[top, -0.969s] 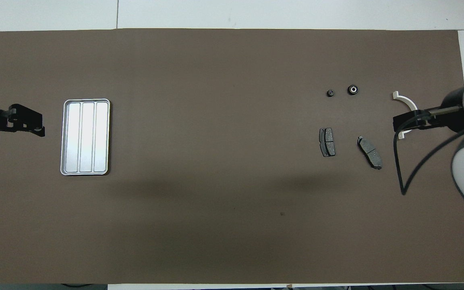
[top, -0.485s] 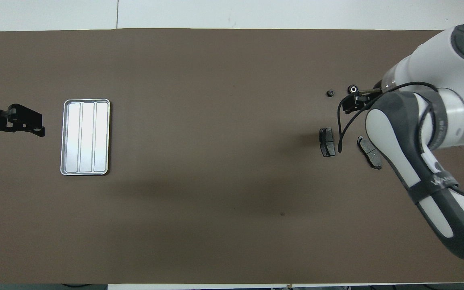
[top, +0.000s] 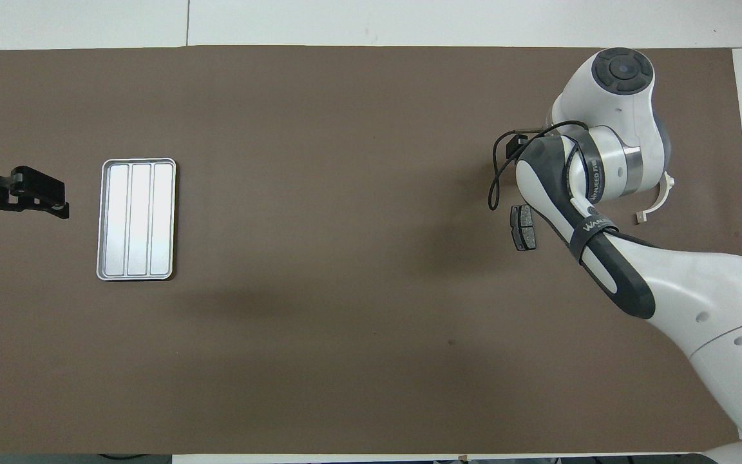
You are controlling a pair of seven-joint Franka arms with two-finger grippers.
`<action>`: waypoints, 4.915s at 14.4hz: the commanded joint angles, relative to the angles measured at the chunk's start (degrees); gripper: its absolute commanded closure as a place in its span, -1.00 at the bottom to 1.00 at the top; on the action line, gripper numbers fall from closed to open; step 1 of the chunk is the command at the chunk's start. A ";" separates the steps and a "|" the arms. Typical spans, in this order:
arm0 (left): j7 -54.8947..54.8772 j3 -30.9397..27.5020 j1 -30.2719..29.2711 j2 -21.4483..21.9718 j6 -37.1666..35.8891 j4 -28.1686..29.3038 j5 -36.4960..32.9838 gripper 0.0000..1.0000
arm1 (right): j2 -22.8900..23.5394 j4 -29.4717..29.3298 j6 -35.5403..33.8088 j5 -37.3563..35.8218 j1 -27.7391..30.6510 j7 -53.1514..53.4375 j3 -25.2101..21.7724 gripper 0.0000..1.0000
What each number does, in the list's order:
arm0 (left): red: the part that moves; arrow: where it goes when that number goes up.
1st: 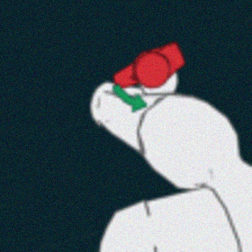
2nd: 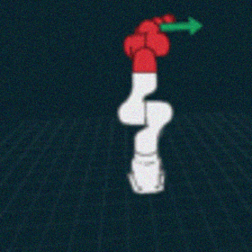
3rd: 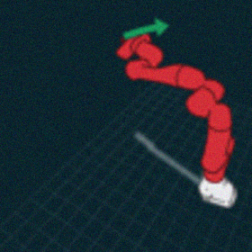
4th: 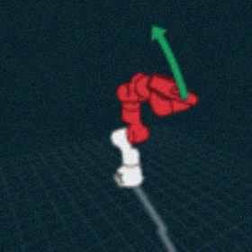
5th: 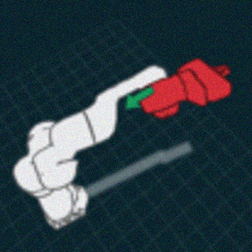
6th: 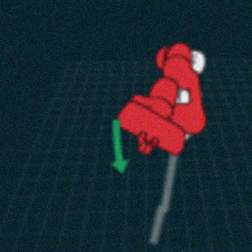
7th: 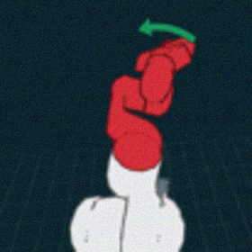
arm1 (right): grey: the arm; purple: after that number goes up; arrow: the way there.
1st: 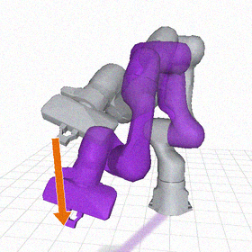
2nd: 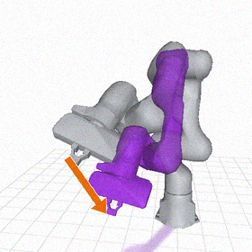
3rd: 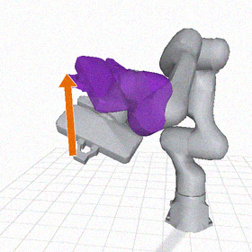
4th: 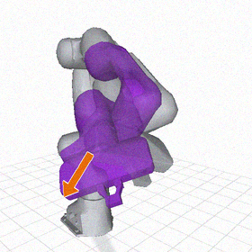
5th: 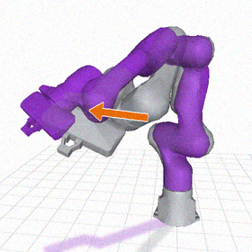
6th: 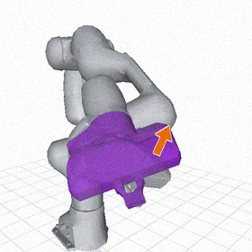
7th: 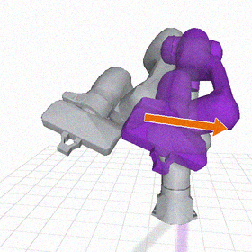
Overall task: Pick bearing gear from pile to tray
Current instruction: 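Reach the right gripper to the small dark bearing and grasp it, then carry the bearing with the right gripper to mid-table and release it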
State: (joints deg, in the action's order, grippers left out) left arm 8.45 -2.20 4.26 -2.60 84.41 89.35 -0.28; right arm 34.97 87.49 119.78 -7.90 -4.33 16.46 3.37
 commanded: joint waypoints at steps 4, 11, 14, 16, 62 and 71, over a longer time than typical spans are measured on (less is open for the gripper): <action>-0.54 0.00 -1.01 1.98 0.75 2.67 0.37 -1.00 | 4.84 -6.70 0.10 -1.06 -0.15 3.32 0.33 -1.00; -0.63 0.53 -1.01 1.90 2.59 2.76 0.55 -1.00 | 5.99 -7.77 1.24 0.08 -0.07 7.27 0.41 -1.00; -0.63 0.53 -1.01 1.89 3.91 2.58 0.46 -1.00 | 5.90 -7.68 1.42 0.08 0.02 7.36 0.41 -0.84; -0.63 0.44 -1.01 1.90 4.00 2.67 0.55 -1.00 | 5.81 -7.16 1.51 0.17 0.02 7.54 0.41 -0.55; -0.63 0.44 -1.19 3.13 4.27 4.96 0.46 -1.00 | 13.90 -20.60 -6.05 -9.41 -28.10 72.40 13.60 1.00; 1.73 0.79 -0.05 2.69 10.15 6.27 0.46 -1.00 | 7.42 -25.17 -19.92 -7.49 -19.35 57.17 13.59 -1.00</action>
State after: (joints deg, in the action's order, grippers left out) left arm 8.59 -1.46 2.84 -1.45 91.47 92.31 -0.25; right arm 46.89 63.08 104.15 -16.02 -29.82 82.64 15.12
